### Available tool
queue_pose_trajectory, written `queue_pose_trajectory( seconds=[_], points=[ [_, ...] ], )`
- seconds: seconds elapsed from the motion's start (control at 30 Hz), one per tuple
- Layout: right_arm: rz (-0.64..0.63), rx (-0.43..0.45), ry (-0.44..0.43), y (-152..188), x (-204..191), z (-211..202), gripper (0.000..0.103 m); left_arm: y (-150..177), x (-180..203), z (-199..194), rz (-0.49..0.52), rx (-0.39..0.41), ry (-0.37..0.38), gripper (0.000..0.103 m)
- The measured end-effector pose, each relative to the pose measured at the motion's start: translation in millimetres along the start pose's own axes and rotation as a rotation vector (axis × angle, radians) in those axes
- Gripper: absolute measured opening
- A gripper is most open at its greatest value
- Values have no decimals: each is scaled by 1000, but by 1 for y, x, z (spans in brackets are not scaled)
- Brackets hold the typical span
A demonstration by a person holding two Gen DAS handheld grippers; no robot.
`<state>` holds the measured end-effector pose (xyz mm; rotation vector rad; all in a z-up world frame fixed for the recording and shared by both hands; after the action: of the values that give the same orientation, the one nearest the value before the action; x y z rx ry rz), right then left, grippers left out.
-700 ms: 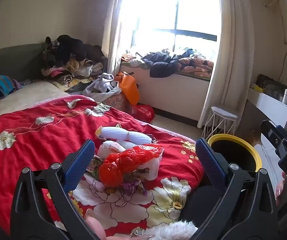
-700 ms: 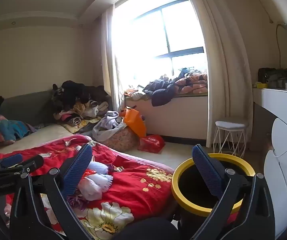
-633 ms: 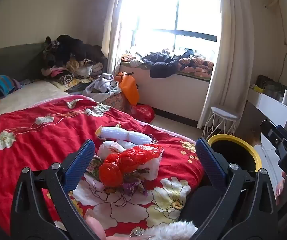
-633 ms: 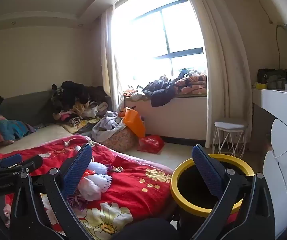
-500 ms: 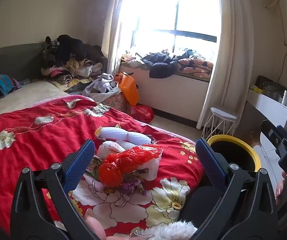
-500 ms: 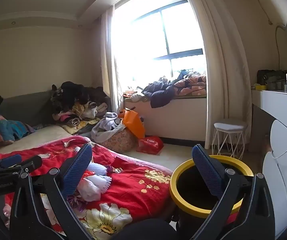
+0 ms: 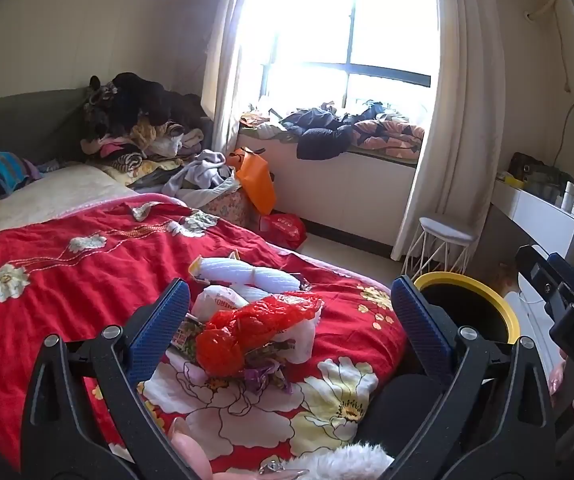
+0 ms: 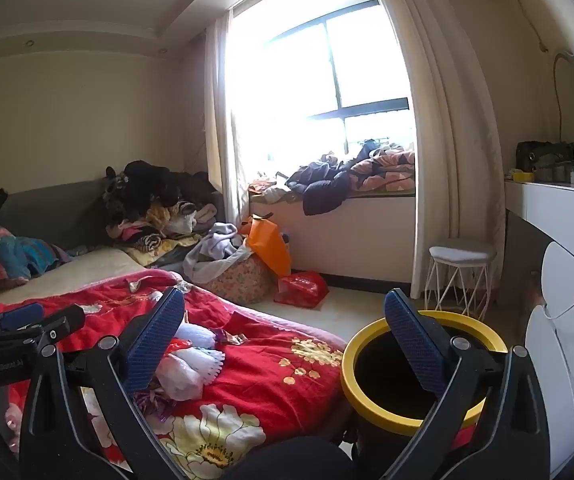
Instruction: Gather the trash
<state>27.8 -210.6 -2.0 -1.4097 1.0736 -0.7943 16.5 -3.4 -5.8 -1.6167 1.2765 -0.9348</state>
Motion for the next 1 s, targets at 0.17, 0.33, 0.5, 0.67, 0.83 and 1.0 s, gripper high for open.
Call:
queue_pose_trajectory(
  seconds=[0.17, 0.33, 0.5, 0.67, 0.83, 1.0],
  points=[
    [-1, 1, 2, 1, -1, 1, 97, 0, 0, 0, -1, 1, 0, 93],
    [-2, 3, 2, 1, -1, 1, 97, 0, 0, 0, 0, 2, 0, 93],
    [-2, 2, 2, 1, -1, 1, 97, 0, 0, -1, -1, 3, 1, 93],
    [-2, 3, -1, 2, -1, 1, 97, 0, 0, -1, -1, 3, 0, 93],
    [-1, -1, -1, 3, -2, 2, 97, 0, -1, -1, -1, 5, 1, 93],
    [-2, -2, -3, 4, -2, 2, 97, 1, -1, -1, -2, 2, 1, 93]
  ],
)
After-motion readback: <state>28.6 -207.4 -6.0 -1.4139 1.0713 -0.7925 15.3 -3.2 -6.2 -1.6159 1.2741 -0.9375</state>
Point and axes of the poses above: each gripper's, at about its wrist camera, not at the fingertips, and z roughly the way its jaws point, x to its right, y to its underside, the point moved 2 cm from there along z, roughly the way its jaws point, and after that the axes turned 10 degrees about -y, right-handed, at the moved point
